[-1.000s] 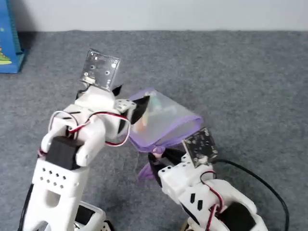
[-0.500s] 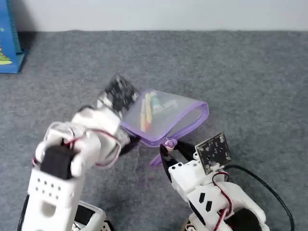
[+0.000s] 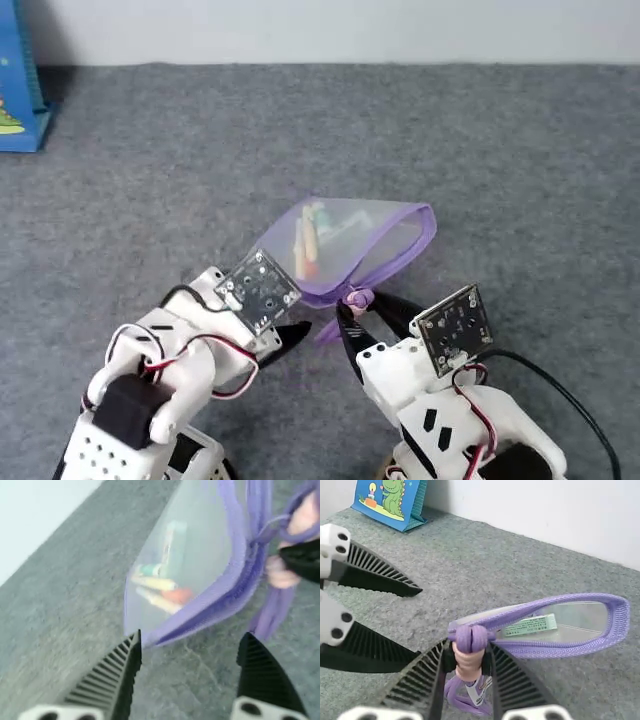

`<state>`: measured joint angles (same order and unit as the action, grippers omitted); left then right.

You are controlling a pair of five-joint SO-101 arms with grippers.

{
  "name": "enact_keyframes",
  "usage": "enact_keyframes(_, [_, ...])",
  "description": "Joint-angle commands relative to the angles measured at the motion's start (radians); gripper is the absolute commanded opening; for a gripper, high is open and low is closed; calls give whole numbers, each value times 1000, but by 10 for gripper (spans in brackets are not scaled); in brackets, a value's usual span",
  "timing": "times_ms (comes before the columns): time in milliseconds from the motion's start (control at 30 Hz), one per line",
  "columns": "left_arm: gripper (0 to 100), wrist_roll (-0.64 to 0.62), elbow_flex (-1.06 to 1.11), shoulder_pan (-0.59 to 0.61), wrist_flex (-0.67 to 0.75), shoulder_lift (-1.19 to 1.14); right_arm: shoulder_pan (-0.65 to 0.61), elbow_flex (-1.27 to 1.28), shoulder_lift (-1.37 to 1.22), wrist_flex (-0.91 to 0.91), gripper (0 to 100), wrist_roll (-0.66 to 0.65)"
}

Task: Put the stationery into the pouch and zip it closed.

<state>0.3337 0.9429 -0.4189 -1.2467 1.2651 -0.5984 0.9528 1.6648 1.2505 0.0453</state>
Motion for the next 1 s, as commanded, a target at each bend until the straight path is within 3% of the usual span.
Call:
enact_keyframes(0, [301, -26, 2, -86, 32, 43, 1, -72, 15, 4, 7, -9])
enact_keyframes(200, [301, -110, 10, -183, 43, 114, 1, -72, 15, 61, 7, -8])
enact_keyframes(467, [297, -114, 117, -187, 203, 118, -1, -120, 16, 82, 7, -8])
enact_keyframes(600, [277, -107, 165, -181, 242, 121, -79, -167, 16, 139, 7, -6])
enact_keyframes(967, [276, -23, 45, -169, 55, 127, -45, -172, 13, 154, 7, -72])
